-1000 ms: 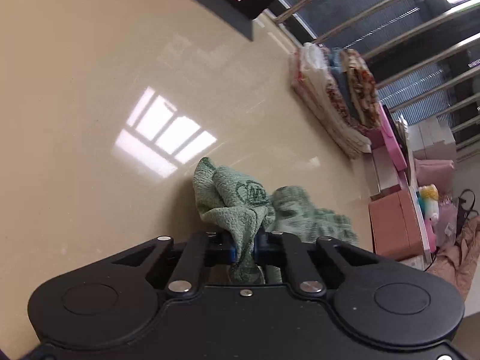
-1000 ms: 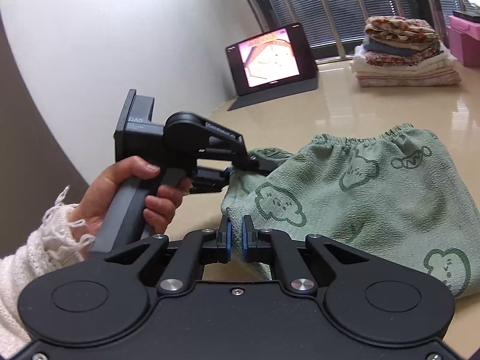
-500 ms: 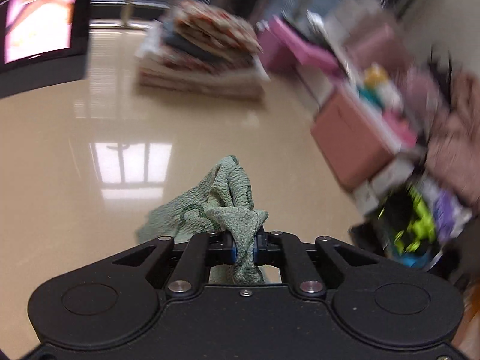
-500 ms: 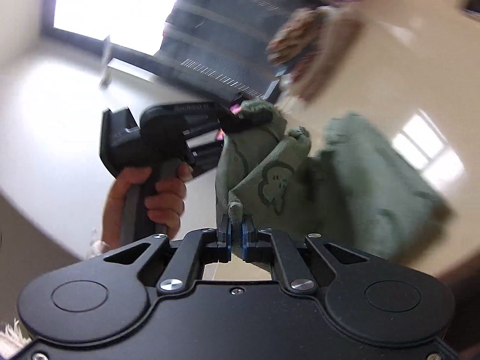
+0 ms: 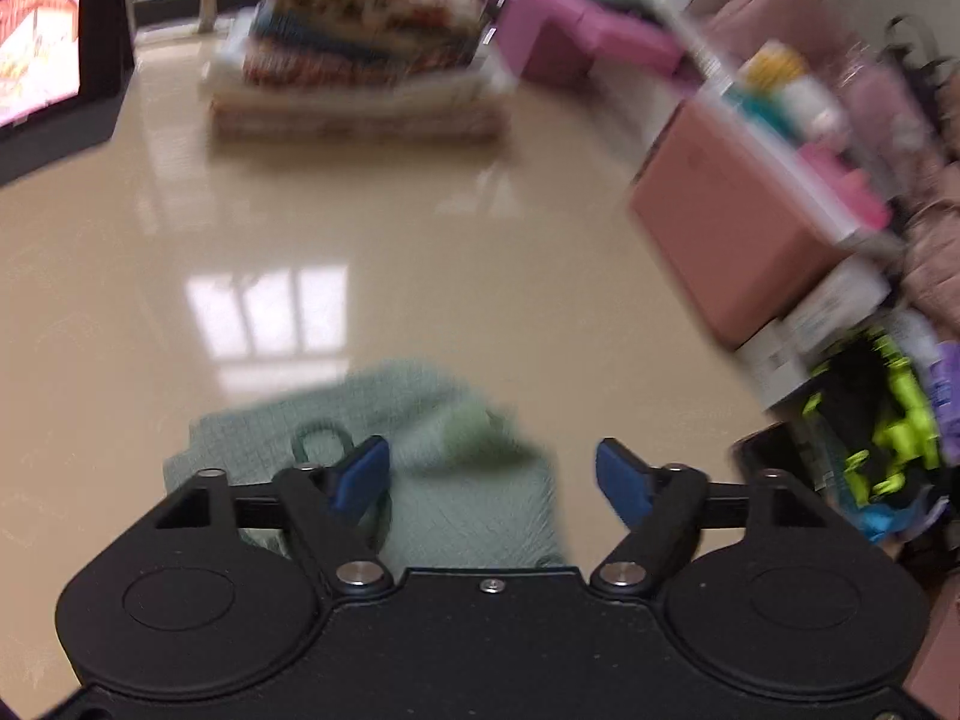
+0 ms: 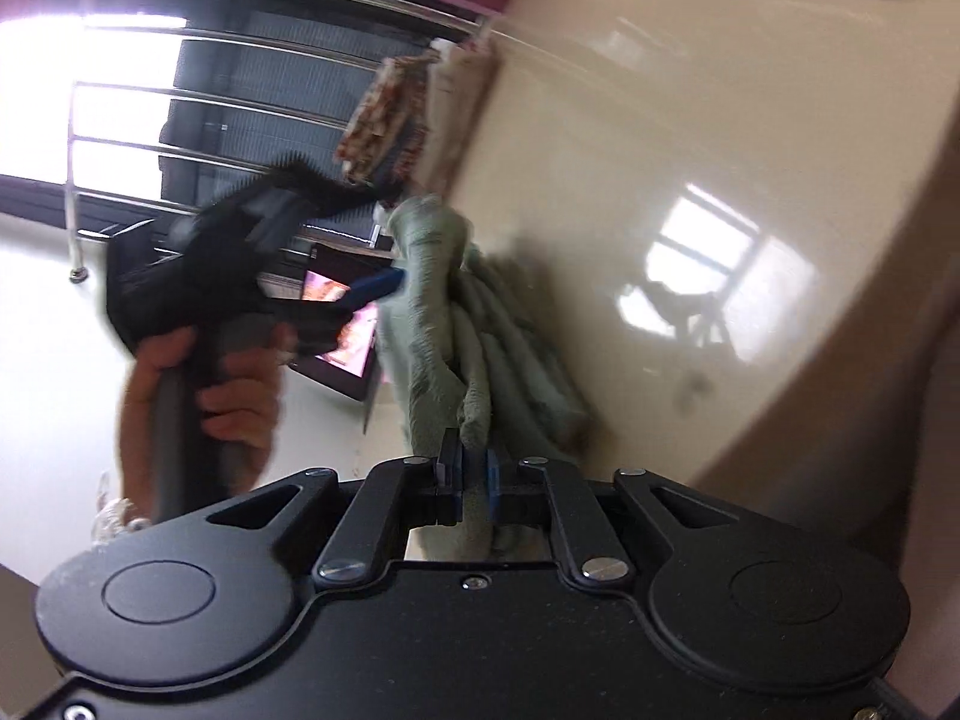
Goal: Fold clothes
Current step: 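Lift the held end with both grippers and fold it over the garment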
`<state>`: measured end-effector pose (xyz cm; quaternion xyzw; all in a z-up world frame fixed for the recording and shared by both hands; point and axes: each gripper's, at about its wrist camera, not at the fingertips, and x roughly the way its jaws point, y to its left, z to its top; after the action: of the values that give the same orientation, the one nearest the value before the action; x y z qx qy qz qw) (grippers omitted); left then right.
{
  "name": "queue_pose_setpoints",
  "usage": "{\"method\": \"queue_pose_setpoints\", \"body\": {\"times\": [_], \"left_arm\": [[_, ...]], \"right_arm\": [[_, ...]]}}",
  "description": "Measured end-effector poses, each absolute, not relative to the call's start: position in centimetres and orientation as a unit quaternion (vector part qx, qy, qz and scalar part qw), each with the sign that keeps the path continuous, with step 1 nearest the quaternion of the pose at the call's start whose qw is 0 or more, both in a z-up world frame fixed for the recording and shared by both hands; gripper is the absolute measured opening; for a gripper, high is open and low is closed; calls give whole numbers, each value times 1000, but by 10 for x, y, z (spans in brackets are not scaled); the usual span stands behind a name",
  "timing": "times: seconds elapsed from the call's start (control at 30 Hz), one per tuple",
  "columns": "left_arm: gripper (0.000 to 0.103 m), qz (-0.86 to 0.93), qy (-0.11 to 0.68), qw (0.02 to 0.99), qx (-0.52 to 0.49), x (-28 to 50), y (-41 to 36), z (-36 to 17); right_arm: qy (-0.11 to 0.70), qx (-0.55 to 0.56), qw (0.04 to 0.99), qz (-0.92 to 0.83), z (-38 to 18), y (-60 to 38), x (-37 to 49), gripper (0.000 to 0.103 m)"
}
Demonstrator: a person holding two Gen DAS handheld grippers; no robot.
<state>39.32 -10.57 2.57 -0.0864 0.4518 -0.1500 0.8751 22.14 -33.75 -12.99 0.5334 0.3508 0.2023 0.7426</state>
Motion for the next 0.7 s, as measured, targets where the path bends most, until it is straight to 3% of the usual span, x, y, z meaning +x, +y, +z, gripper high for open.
{"method": "queue_pose_setpoints", "body": {"times": [0.13,0.23,0.3,0.4,0.53,0.7], "left_arm": [[80,-170,394,902,-52,374,-92,43],[75,-176,367,913,8,359,-90,41],[53,-188,360,913,37,354,-91,35],[26,-208,362,907,60,351,-92,24],[22,-216,365,903,69,358,-96,7],[22,-216,375,900,47,375,-99,-15]], "right_arm": [[353,537,739,200,-135,-341,221,10],[343,528,753,193,-131,-344,221,24],[327,512,773,184,-123,-347,218,36],[296,450,826,168,-105,-346,206,38],[251,264,909,202,-65,-317,197,37],[234,32,942,239,-44,-257,202,25]]}}
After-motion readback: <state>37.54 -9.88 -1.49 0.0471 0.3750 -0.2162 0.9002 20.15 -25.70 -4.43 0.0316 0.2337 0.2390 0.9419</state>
